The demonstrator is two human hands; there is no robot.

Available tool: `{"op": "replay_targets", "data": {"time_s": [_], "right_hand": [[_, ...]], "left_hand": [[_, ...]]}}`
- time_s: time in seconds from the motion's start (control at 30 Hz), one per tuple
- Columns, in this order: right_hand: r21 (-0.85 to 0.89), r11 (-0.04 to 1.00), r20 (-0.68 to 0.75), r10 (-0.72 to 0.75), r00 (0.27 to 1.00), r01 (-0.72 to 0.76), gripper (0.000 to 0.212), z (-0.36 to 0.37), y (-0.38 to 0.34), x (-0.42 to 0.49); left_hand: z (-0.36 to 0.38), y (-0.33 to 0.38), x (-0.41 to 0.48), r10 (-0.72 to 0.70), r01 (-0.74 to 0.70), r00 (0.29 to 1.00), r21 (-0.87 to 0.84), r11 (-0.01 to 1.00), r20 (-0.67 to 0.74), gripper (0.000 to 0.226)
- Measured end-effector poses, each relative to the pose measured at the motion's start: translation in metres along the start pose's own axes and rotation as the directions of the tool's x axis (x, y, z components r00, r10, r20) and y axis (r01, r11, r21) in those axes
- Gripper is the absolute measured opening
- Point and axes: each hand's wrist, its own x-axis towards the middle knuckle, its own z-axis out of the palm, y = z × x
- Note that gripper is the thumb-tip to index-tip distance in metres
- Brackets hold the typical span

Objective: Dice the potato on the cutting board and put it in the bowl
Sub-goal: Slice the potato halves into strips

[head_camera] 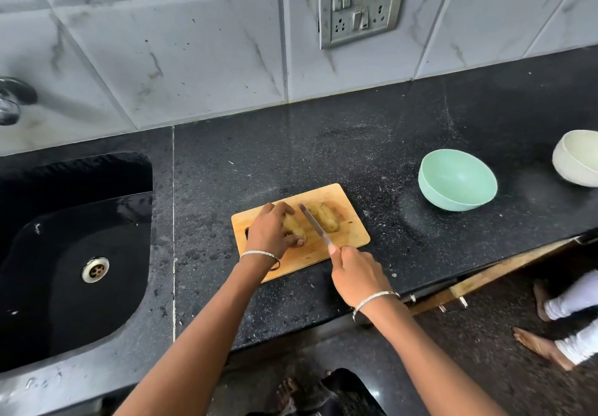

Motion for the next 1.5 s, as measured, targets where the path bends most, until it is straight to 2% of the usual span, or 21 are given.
{"op": "replay_targets", "data": {"time_s": [0.17,0.47,0.57,0.67,0.73,0.83,1.0,1.27,1.5], "right_hand": [[0.033,0.999,0.028,-0.002,1.000,0.001,0.051,0.012,-0.013,0.009],[-0.012,1.000,0.047,-0.012,0.999,0.013,0.042,0.015,-0.023,0.012],[-0.085,0.996,0.013,-0.010,1.000,0.011,0.042,0.019,-0.032,0.017],[-0.132,0.991,-0.015,-0.005,1.000,0.003,0.032,0.027,-0.043,0.025],[-0.142,0.990,-0.010,0.004,1.000,-0.005,0.023,0.030,-0.046,0.028],[-0.135,0.991,0.014,0.015,1.000,-0.013,0.021,0.029,-0.042,0.026],[-0.126,0.992,0.006,0.030,1.000,-0.029,0.036,0.034,-0.030,0.017],[-0.137,0.989,0.029,0.053,0.998,-0.048,0.028,0.042,-0.034,0.033],[-0.111,0.993,0.028,0.036,0.999,-0.033,0.043,0.045,-0.015,0.012]], "left_hand": [[0.007,-0.006,-0.009,-0.026,0.020,0.996,-0.062,0.998,-0.090,0.059],[0.012,-0.011,-0.011,-0.041,0.029,0.993,-0.108,0.994,-0.109,0.044],[0.013,-0.012,-0.010,-0.019,0.012,0.993,-0.064,0.998,-0.114,0.037],[0.015,-0.013,-0.011,-0.010,0.007,0.991,-0.028,1.000,-0.133,0.035],[0.015,-0.011,-0.011,-0.006,0.008,0.990,0.014,1.000,-0.138,0.033],[0.017,-0.007,-0.010,0.003,0.010,0.989,0.083,0.996,-0.145,0.034],[0.018,-0.007,-0.008,-0.010,0.019,0.989,0.060,0.998,-0.148,0.034],[0.016,-0.007,-0.010,-0.007,0.011,0.988,0.027,1.000,-0.157,0.027],[0.016,-0.007,-0.011,-0.051,0.040,0.986,-0.072,0.997,-0.157,0.037]]}}
